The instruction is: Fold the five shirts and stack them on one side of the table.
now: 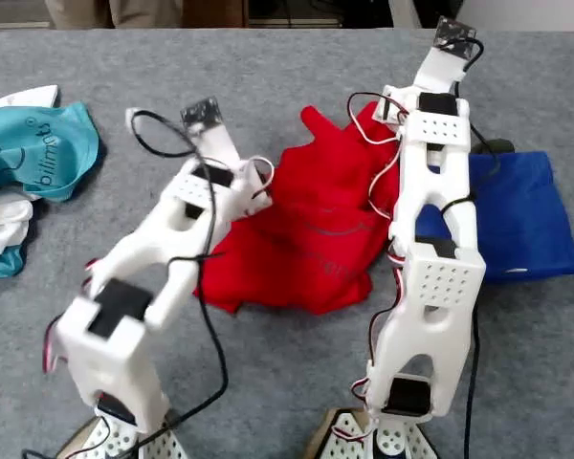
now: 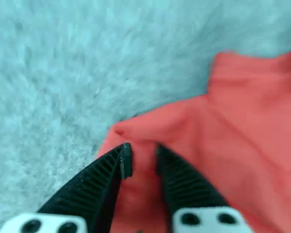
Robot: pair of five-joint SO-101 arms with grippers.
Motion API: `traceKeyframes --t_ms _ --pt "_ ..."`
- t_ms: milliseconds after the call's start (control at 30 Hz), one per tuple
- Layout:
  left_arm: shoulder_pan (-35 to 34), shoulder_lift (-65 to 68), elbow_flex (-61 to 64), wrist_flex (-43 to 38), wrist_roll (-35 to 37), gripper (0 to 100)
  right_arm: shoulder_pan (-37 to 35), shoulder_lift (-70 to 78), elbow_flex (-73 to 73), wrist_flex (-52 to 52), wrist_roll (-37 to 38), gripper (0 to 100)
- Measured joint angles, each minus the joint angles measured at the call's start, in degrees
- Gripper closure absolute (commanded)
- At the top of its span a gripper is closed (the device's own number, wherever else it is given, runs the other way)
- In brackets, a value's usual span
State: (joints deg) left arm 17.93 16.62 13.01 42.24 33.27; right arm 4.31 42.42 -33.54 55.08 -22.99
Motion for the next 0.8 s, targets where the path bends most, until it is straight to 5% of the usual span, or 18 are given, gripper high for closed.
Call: traceKeyframes --t_ms 133,333,600,800 --pt "0.0 2.6 -5.9 8.2 3.9 77 0.0 0.0 0.0 0.0 0.0 98.4" --pt "1.3 8.5 -10.6 9.8 4.3 99 0.0 0.4 0.0 0.0 0.0 98.4" --pt "1.1 12.6 -18.2 15.5 2.0 98 0.0 0.4 0.0 0.0 0.0 98.4" --pt "-7.3 12.9 -20.4 20.0 2.3 98 0.0 0.4 0.0 0.0 0.0 98.4"
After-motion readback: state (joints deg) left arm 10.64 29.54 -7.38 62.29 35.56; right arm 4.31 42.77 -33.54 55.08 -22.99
